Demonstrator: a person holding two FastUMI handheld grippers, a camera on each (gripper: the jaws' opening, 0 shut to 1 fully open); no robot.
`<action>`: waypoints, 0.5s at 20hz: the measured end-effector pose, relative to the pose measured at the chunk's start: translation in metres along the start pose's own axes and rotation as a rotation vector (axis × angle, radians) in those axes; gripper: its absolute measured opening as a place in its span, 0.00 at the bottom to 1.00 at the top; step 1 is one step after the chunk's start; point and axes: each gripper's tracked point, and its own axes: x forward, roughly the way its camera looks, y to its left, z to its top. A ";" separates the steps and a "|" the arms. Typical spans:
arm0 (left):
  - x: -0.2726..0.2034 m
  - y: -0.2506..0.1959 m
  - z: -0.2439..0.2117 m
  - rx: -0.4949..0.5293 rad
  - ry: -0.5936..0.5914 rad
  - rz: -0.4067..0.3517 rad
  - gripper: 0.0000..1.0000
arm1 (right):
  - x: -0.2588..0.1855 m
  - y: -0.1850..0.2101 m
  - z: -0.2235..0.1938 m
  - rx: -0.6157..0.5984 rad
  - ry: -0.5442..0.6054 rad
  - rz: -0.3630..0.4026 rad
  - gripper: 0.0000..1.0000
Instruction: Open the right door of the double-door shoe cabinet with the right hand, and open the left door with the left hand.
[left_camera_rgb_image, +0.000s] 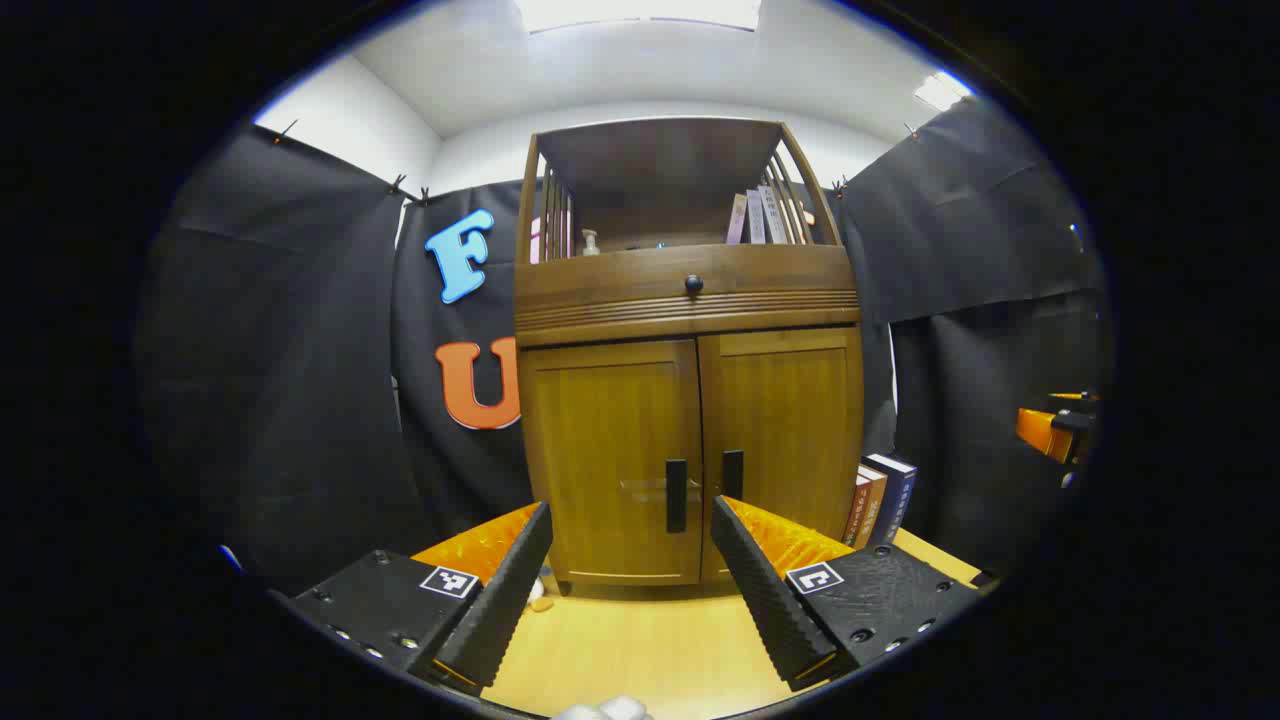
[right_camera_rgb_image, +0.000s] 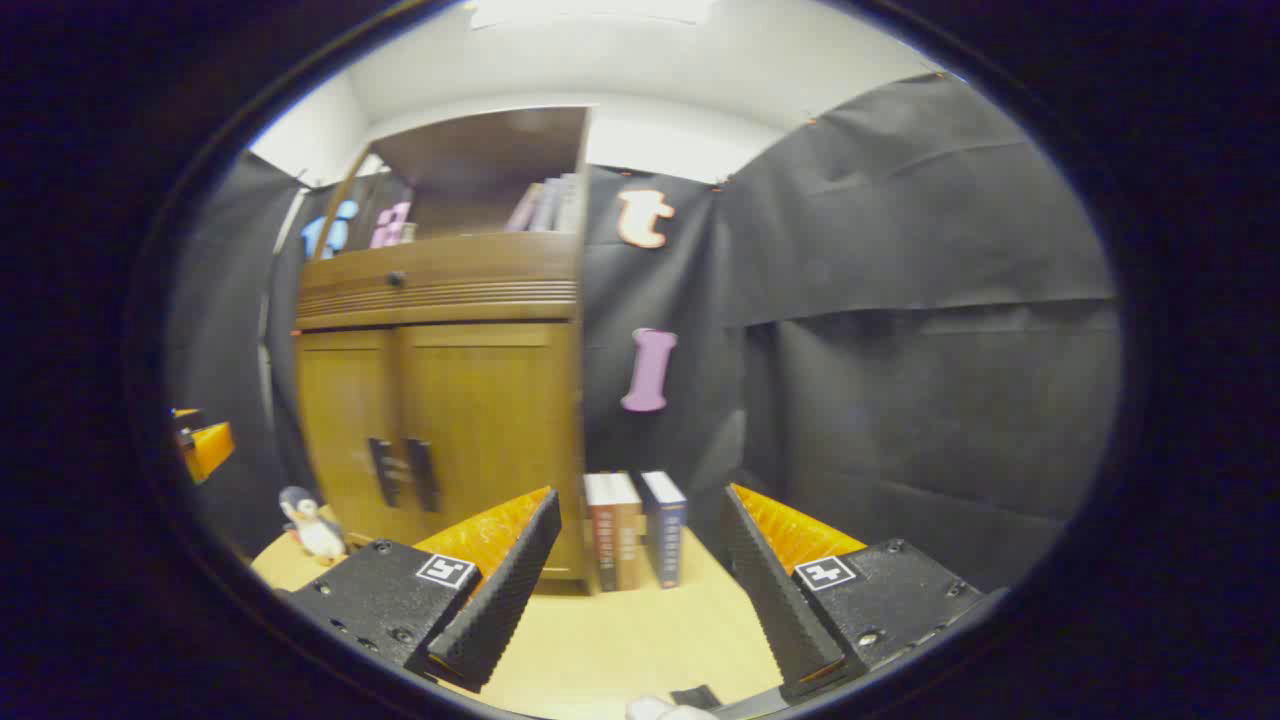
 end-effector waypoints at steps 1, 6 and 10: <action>-0.002 0.007 0.003 0.006 -0.010 0.013 0.96 | -0.001 0.018 -0.003 0.003 0.007 0.038 1.00; -0.011 0.020 0.009 -0.012 -0.012 0.015 0.96 | -0.005 0.050 -0.003 0.021 0.028 0.109 1.00; -0.014 0.024 0.007 -0.005 -0.009 0.004 0.96 | -0.008 0.054 -0.002 0.017 0.023 0.095 1.00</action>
